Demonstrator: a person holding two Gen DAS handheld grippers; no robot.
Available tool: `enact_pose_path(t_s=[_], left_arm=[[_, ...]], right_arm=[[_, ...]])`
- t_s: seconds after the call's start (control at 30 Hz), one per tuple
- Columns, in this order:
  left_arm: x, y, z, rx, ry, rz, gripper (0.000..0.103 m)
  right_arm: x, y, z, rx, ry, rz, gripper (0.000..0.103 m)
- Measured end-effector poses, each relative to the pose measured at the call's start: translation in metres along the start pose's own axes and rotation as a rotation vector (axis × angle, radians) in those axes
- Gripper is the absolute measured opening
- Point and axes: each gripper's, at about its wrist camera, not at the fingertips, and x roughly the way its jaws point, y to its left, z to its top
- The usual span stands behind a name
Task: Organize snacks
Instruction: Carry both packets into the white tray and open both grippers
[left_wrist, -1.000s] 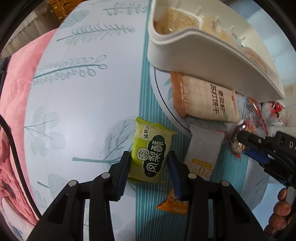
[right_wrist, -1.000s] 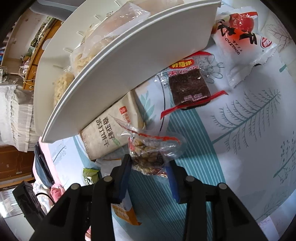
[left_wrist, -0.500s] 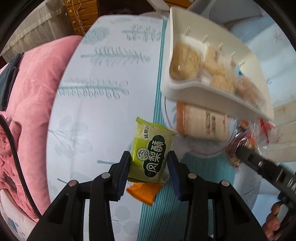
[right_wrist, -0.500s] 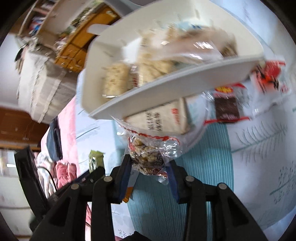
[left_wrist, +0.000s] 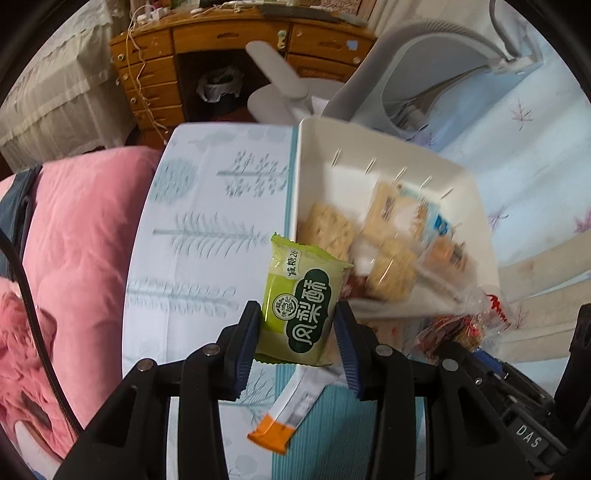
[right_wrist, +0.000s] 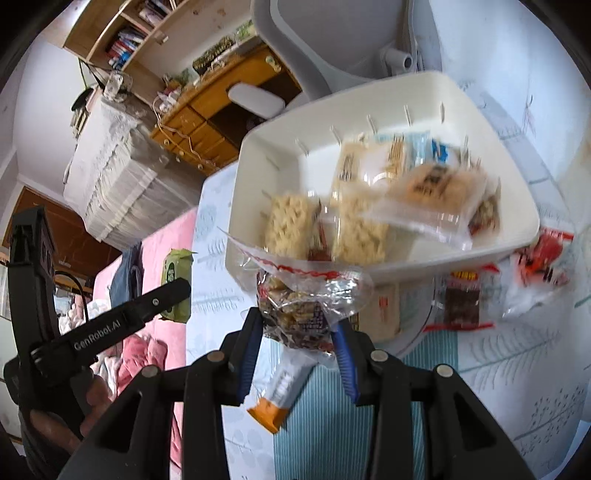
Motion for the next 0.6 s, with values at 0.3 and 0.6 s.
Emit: enact_pose_path(t_s=[0.3,0.6], left_arm=[[-0.004,-0.034,0.036,0.047,-0.061,-0.035,0.039],[0.000,-0.044,0.039,0.034,-0.075,-0.037,0.061]], right_arm=[[-0.007,0.000,0.031,0.013,-0.082,-0.005,0.038],[-0.007,-0.013,0.042,0.054,-0.120,0.013,0.049]])
